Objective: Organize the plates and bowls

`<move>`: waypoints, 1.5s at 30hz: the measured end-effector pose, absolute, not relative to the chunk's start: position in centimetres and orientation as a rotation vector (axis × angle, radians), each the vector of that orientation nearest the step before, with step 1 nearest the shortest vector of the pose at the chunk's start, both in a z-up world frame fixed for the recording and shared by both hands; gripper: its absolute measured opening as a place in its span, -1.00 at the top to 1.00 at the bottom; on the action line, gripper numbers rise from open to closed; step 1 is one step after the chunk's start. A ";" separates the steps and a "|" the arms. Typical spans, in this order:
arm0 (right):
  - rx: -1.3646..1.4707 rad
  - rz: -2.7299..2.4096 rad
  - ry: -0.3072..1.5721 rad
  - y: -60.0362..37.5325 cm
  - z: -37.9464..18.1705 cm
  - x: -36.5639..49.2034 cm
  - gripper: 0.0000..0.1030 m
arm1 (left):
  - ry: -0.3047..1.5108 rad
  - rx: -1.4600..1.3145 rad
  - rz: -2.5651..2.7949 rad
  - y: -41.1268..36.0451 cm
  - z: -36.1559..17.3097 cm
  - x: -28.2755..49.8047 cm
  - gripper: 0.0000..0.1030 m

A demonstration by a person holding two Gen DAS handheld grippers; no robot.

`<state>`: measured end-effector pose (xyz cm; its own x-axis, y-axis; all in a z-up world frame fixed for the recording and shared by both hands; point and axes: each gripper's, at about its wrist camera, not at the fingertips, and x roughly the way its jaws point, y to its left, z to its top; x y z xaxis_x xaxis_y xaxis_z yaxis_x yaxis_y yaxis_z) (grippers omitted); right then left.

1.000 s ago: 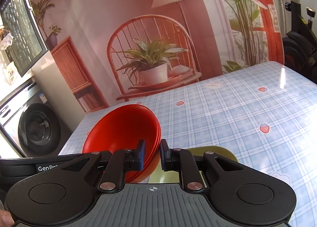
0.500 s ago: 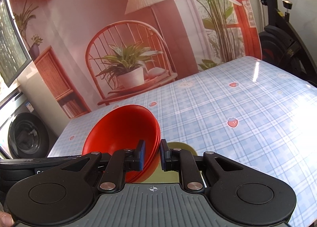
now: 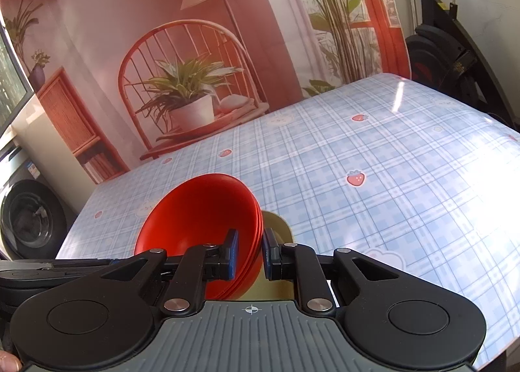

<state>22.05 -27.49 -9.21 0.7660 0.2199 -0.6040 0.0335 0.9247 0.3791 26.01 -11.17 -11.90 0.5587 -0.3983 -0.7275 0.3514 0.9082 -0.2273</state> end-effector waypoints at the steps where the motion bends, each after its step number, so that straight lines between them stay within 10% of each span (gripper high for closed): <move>1: 0.386 0.101 0.701 -27.5 -9.4 22.1 0.70 | 0.878 -0.056 -0.442 -11.2 -12.1 26.0 0.59; 45: 0.412 0.048 0.697 -29.3 -10.5 22.5 0.54 | 0.825 -0.142 -0.372 -7.9 -11.2 25.3 0.53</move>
<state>22.45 -29.26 -10.49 0.7691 0.1785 -0.6137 0.0930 0.9187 0.3838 25.29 -7.95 -11.20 0.6182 -0.3763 -0.6901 0.2671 0.9263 -0.2658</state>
